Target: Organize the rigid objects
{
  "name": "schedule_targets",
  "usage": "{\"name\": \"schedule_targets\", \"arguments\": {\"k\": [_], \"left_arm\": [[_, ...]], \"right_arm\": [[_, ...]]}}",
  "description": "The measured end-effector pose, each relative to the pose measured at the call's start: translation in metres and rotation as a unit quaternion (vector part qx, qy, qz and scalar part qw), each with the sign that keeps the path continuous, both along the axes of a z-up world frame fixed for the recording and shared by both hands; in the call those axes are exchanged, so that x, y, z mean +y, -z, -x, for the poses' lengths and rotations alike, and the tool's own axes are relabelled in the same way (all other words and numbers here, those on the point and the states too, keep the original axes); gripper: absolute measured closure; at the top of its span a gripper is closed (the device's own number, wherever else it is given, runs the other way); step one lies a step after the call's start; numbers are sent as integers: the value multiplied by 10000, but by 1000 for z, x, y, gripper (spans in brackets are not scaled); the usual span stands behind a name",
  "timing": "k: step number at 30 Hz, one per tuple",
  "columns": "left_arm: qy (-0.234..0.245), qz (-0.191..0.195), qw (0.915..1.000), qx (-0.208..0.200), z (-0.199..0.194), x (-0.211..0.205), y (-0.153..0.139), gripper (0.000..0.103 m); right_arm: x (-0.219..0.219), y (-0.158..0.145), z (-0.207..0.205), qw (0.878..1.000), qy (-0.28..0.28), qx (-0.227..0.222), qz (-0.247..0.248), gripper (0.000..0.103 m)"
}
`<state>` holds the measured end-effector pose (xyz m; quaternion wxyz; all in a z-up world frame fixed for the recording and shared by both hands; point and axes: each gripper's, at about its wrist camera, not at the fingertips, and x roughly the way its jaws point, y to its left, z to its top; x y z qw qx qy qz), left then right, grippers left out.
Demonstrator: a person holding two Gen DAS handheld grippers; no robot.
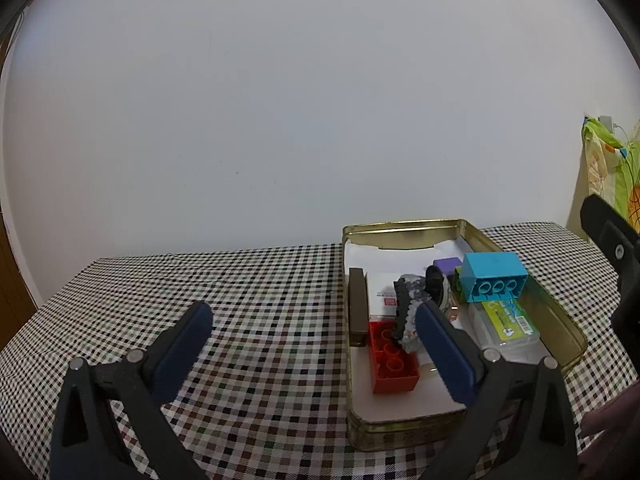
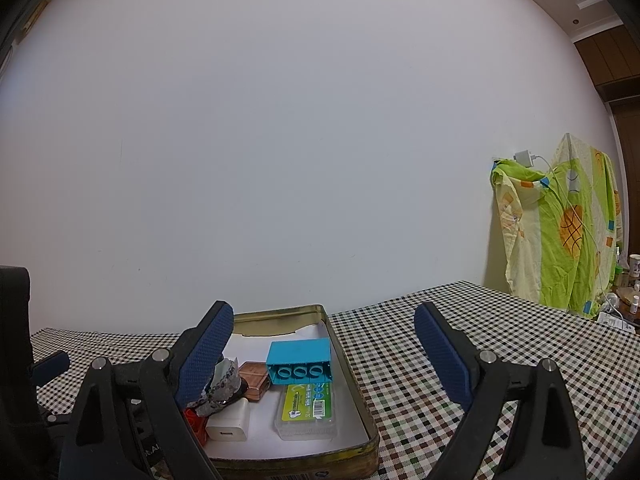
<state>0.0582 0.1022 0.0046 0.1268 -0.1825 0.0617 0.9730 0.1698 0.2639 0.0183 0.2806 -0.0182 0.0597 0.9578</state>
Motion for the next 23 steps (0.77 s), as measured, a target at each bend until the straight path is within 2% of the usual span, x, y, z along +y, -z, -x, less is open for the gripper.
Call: {"name": "schedule_targets", "arguments": {"k": [23], "left_arm": [[20,-3,10000,-85,1,4,0,0]], "right_arm": [[-10,4,-4,9998,-134,-97,82,9]]}}
